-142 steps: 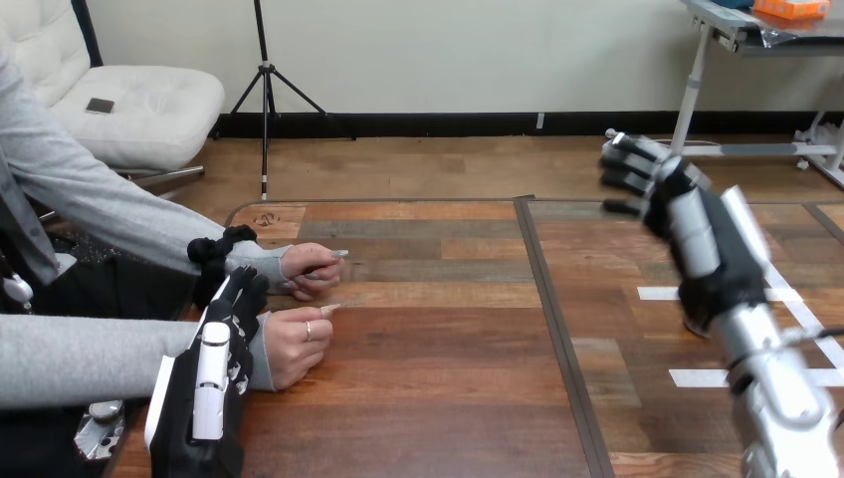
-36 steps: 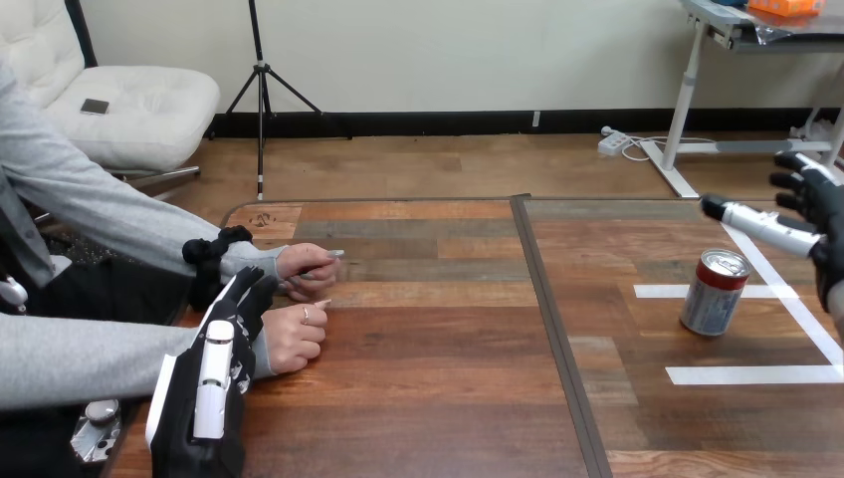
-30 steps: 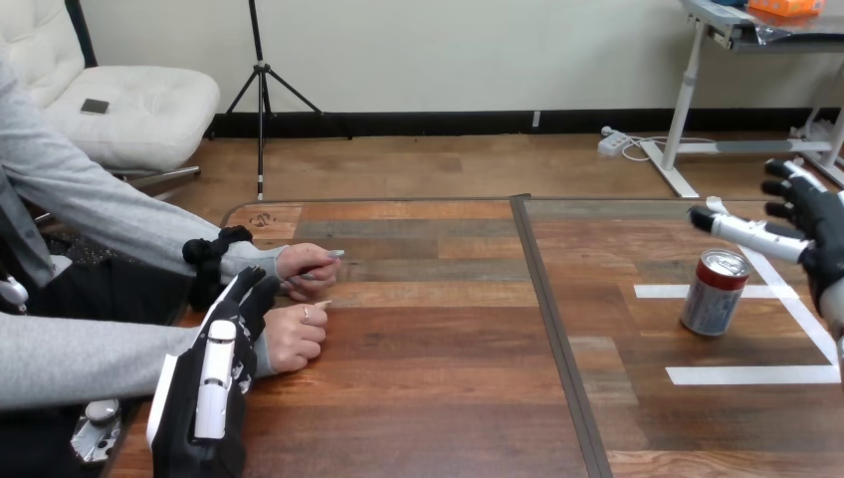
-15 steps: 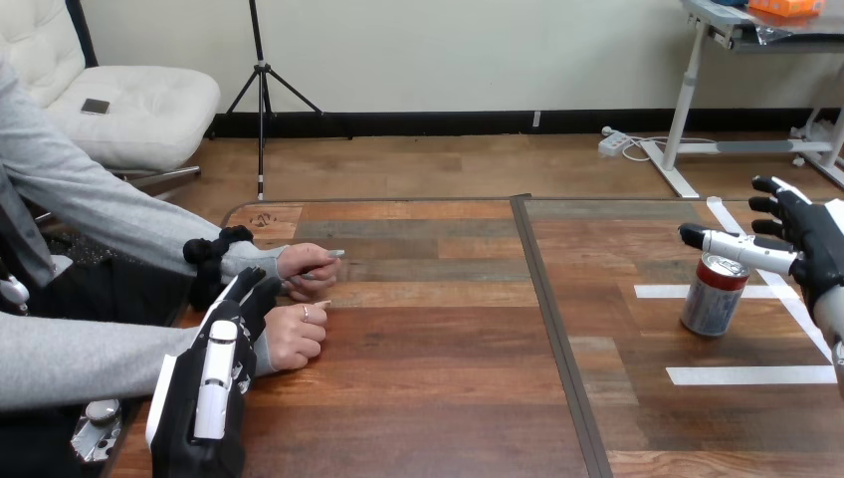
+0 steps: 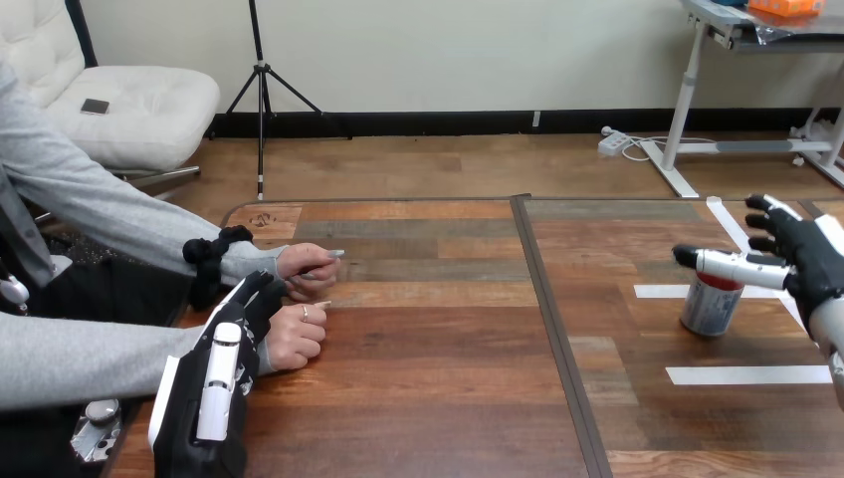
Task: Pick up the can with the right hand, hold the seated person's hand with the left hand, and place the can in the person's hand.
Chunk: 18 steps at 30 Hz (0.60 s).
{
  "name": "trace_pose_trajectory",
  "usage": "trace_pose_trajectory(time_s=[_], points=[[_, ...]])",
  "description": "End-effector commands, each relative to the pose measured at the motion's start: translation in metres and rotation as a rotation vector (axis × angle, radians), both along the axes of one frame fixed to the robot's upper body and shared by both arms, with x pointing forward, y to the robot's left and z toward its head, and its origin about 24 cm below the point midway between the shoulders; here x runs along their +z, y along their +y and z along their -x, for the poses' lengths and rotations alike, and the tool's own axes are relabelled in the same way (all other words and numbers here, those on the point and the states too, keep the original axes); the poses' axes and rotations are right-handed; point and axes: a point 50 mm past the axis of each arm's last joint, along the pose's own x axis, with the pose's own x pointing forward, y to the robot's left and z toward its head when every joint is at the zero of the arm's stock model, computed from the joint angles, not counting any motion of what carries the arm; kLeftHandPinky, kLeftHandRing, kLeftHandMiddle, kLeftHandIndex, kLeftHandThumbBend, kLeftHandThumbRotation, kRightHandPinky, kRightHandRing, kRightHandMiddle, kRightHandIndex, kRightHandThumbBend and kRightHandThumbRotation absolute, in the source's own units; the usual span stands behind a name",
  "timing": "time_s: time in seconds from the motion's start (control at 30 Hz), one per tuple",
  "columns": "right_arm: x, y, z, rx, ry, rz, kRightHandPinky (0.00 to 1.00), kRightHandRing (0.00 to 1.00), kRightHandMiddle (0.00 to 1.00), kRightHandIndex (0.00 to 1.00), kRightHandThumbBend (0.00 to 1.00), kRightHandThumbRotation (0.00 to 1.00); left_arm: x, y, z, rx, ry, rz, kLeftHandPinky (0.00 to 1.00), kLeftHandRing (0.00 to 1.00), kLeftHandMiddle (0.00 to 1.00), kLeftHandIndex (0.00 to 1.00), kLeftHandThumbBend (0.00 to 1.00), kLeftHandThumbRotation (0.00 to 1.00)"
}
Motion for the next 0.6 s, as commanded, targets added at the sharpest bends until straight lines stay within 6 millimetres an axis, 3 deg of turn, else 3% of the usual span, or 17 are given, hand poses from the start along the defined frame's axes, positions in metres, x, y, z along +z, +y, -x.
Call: trace_pose_trajectory(time_s=[0.0, 0.57], points=[[0.0091, 0.0064, -0.0094, 0.015, -0.017, 0.036, 0.76, 0.9, 0.92, 0.94, 1.0, 0.29, 0.0176, -0.0013, -0.0192, -0.009, -0.095, -0.013, 0.95, 0.9, 0.85, 0.84, 0.34, 0.94], [0.0063, 0.0057, -0.0082, 0.025, 0.025, 0.053, 0.7, 0.88, 0.91, 0.92, 1.0, 0.26, 0.0176, -0.0016, -0.0193, -0.006, -0.096, -0.017, 0.96, 0.9, 0.84, 0.83, 0.35, 0.94]])
